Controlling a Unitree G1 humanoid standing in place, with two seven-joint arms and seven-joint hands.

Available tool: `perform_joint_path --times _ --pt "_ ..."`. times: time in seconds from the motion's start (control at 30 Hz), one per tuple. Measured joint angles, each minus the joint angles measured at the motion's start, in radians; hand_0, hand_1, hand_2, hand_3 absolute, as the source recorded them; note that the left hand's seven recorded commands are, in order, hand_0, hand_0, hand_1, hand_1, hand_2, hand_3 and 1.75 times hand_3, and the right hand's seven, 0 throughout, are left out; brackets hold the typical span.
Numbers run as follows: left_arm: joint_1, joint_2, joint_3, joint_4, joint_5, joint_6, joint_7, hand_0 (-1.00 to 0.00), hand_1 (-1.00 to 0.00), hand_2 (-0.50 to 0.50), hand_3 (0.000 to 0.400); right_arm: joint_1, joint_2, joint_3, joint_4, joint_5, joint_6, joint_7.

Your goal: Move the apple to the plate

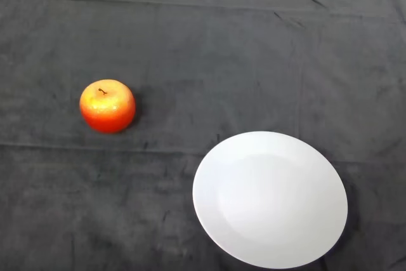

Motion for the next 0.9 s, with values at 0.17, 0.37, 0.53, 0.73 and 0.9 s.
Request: perform_joint_path --times 0.17,0.37,0.53,0.73,0.9 --pt "0.000 0.000 0.001 0.000 0.000 0.000 0.007 0.00 0.00 0.00 0.000 0.000 0.000 0.0000 0.000 0.0000 0.000 0.0000" --pt "0.000 0.000 0.002 0.000 0.001 0.000 0.010 0.00 0.00 0.00 0.000 0.000 0.000 0.0000 0.000 0.0000 0.000 0.0000" --pt "0.000 0.000 0.002 0.000 0.006 0.000 0.013 0.00 0.00 0.00 0.000 0.000 0.000 0.0000 0.000 0.0000 0.000 0.0000" --pt "-0.001 0.000 0.002 -0.003 0.039 0.014 0.016 0.00 0.00 0.00 0.000 0.000 0.000 0.0000 0.000 0.0000 0.000 0.0000" --pt "-0.007 0.000 0.001 -0.009 0.040 0.015 0.023 0.00 0.00 0.00 0.000 0.000 0.000 0.0000 0.000 0.0000 0.000 0.0000"
